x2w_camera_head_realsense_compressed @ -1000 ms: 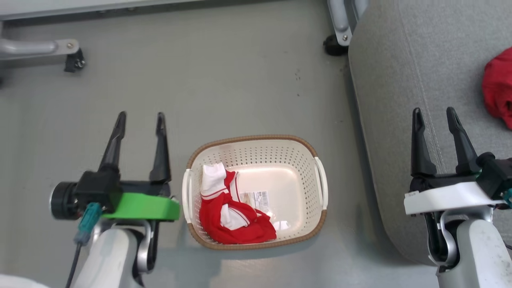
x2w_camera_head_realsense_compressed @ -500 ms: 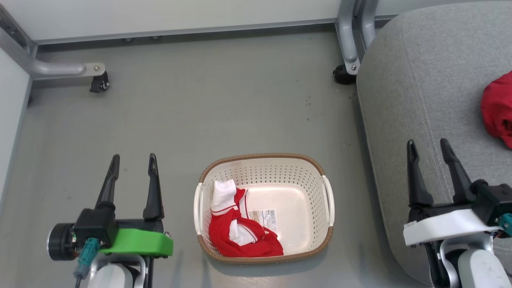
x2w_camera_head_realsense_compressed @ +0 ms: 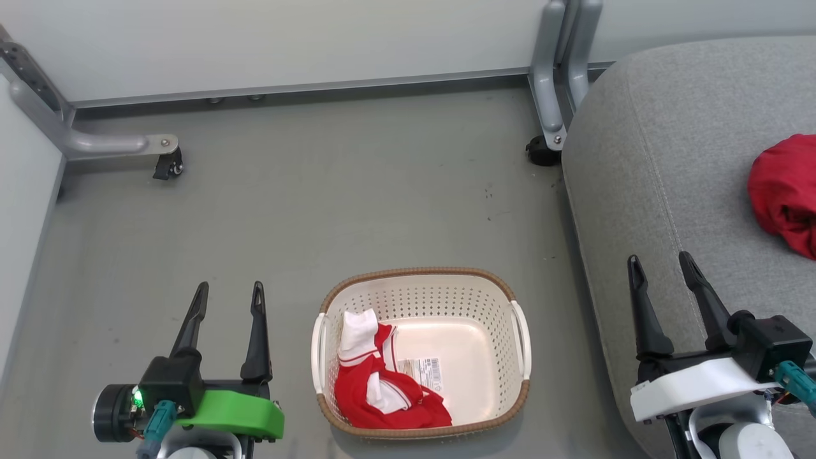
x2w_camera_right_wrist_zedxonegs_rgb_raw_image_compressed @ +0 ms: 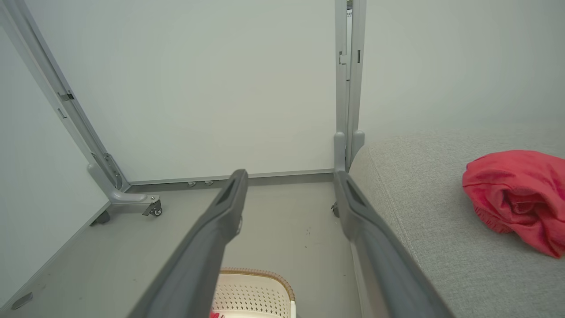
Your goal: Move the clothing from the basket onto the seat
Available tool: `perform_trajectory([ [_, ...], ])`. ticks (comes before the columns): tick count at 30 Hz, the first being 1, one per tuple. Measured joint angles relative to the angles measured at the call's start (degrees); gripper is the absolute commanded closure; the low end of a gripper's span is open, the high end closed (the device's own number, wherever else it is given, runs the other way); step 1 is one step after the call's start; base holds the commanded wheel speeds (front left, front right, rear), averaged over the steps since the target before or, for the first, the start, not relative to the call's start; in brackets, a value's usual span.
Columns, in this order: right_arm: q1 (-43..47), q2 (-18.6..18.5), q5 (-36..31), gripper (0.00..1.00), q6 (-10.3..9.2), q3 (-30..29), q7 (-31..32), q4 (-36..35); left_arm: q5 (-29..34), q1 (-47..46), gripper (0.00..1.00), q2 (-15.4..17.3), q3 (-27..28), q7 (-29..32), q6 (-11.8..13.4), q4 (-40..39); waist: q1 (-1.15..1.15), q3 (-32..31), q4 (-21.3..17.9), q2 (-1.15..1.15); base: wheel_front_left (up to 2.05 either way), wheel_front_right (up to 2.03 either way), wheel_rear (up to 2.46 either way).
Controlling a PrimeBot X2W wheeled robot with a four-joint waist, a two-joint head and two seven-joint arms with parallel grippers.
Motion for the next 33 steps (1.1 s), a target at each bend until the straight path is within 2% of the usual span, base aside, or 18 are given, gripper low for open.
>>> perform_trajectory([
  [26, 1.0, 0.0, -0.2, 0.0, 0.0, 0.8, 0.8, -0.8, 1.1, 0.2, 0.0, -1.4, 1.7, 0.0, -1.4, 2.8, 0.0, -0.9, 0.2, 0.0, 0.0, 0.0, 0.0],
  [33, 0.7, 0.0, -0.1, 0.0, 0.0, 0.7, 1.0, -1.4, 2.9, -2.3, 0.0, -1.5, -0.4, 0.0, -2.5, 3.7, 0.0, 0.6, 0.2, 0.0, 0.0, 0.0, 0.0],
])
